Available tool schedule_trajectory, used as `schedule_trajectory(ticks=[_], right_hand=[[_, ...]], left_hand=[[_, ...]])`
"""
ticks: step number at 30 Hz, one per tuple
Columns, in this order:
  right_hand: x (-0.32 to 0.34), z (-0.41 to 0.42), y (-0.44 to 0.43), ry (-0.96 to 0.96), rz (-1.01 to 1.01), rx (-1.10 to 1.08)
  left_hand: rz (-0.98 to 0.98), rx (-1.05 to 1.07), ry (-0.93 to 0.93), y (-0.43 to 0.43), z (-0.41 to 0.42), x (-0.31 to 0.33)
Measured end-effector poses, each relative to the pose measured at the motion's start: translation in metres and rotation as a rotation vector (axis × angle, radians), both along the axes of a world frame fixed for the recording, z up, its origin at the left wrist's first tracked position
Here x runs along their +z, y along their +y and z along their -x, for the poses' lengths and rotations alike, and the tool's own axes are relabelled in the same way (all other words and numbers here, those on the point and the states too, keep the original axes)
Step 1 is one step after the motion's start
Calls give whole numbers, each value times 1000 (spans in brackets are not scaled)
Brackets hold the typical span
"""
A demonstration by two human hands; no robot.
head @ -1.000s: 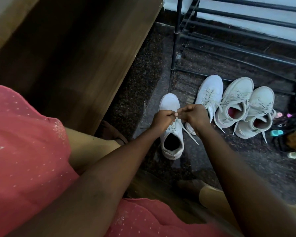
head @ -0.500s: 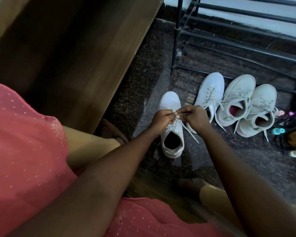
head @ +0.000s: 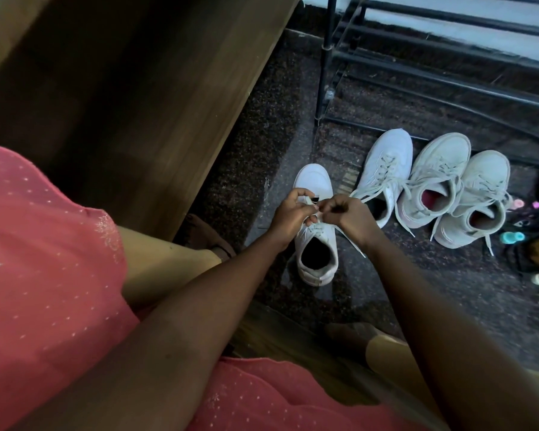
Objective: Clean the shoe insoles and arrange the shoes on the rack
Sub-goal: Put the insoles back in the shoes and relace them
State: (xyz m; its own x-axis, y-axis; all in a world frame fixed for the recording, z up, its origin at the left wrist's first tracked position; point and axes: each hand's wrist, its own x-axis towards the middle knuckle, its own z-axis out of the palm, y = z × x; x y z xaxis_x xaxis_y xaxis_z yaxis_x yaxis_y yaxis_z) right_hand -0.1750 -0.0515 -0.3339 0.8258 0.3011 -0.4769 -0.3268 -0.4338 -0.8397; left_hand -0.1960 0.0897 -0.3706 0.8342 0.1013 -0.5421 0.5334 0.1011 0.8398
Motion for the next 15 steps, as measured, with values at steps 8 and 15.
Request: schedule_trajectory(ticks=[8, 15], right_hand=[[-11, 3, 14, -393, 296, 65], [-24, 5, 14, -406, 451, 92]], left_hand=[[-30, -39, 30, 1, 2, 3], [-660, -443, -65, 9, 13, -1]])
